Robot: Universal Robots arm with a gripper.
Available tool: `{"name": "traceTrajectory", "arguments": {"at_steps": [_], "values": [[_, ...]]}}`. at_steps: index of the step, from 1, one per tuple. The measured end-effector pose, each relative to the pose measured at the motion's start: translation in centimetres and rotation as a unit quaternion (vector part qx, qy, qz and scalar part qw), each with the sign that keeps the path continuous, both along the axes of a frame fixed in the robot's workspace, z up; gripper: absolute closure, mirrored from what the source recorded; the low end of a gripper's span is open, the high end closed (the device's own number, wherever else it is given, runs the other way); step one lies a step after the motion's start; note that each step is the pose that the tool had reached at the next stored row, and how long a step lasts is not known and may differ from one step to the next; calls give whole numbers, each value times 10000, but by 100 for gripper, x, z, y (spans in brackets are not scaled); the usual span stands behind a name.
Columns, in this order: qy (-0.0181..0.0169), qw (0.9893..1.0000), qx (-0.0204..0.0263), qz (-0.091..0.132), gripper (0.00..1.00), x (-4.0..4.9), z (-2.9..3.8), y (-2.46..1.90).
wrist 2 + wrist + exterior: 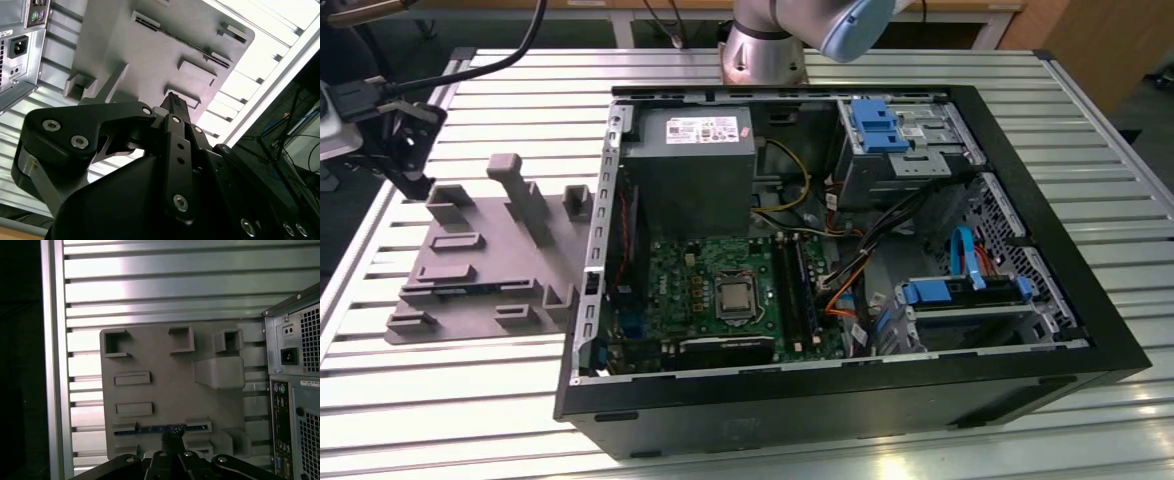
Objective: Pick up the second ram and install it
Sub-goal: 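Reach for the second ram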
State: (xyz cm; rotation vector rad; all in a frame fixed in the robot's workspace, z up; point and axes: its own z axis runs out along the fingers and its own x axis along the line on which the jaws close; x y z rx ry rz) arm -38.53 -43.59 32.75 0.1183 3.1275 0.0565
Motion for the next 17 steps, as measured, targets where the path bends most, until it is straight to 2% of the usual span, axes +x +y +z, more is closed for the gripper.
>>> {"name": "traceTrajectory", "arguments": {"at_steps": [8,17], "values": [[24,10000,-10,0,89,0,-47,-1],[44,10000,-25,-1,89,-1,-84,-26]]}}
